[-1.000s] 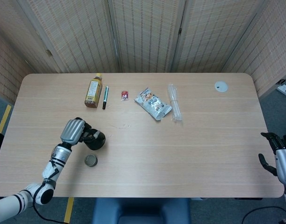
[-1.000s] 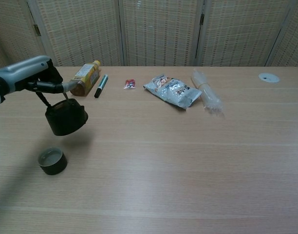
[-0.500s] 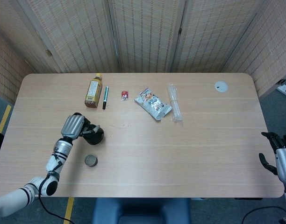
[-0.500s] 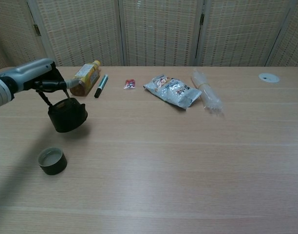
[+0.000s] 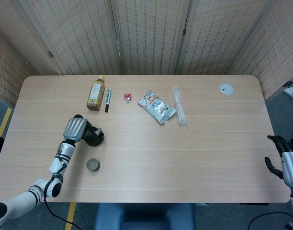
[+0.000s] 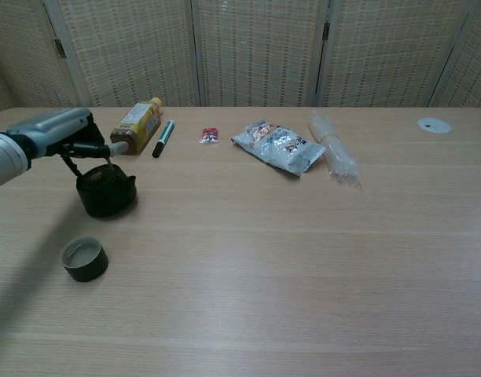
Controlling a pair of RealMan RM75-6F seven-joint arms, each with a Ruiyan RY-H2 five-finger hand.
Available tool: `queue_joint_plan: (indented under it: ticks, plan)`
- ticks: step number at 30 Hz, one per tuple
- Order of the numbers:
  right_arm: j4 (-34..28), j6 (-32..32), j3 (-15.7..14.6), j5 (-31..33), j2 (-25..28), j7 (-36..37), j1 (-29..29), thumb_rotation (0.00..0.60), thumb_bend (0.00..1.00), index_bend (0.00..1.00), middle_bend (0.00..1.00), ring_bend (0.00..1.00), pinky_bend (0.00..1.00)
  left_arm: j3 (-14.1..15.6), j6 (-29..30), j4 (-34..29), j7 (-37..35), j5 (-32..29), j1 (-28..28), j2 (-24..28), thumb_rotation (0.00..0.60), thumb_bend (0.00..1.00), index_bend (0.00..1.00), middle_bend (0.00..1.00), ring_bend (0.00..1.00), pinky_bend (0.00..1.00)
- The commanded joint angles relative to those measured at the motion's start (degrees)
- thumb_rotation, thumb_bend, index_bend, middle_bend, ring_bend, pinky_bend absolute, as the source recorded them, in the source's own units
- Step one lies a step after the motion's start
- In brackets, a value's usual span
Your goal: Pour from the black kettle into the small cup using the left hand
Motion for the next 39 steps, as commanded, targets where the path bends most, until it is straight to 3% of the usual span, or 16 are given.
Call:
queue_joint_plan:
  ticks: [1, 7, 14, 21, 26, 39]
  plan:
    - [0.00, 0.02, -0.02, 0.01, 0.00, -0.01, -0.02, 0.600, 0.38, 0.21, 0.28, 0.38, 0.06, 0.64, -0.79, 0.51, 0.72, 0.20, -0.16, -0.29, 0.214, 0.32, 0.95, 1.00, 0.84, 0.27]
    - [-0.09, 0.34, -0.09, -0.14, 0.10, -0.02, -0.21, 0.600, 0.38, 0.21, 0.28, 0.38, 0.06, 0.99, -1.59, -0.55, 2.25, -0.33, -0.01, -0.02, 0.212, 0.32, 0.88, 0.97, 0.75, 0.26]
    - [-0.21, 1.04, -0.26, -0.48, 0.19, 0.15, -0.64, 0.600, 0.38, 0.21, 0.28, 0.38, 0.06, 0.95, -1.51, -3.38, 3.40, -0.64, 0.21, 1.21, 0.210, 0.32, 0.64, 0.64, 0.44, 0.24]
    - [-0.13, 1.61, -0.35, -0.84, 0.36, 0.56, -0.97, 0.600, 0.38, 0.21, 0.28, 0.38, 0.06, 0.54, -1.65, -6.27, 4.49, -1.78, 0.53, 2.74, 0.214, 0.31, 0.47, 0.44, 0.25, 0.12]
    - [0.03, 1.68, -0.39, -1.02, 0.34, 0.85, -1.02, 0.600, 0.38, 0.21, 0.28, 0.38, 0.06, 0.29, -1.64, -7.98, 5.97, -2.87, 0.74, 3.69, 0.211, 0.32, 0.32, 0.34, 0.19, 0.09]
    - [0.29, 1.88, -0.35, -1.18, 0.41, 1.23, -1.15, 0.600, 0.38, 0.21, 0.28, 0.38, 0.06, -0.13, -0.39, -11.38, 8.26, -5.26, 1.94, 5.47, 0.209, 0.32, 0.20, 0.22, 0.12, 0.05]
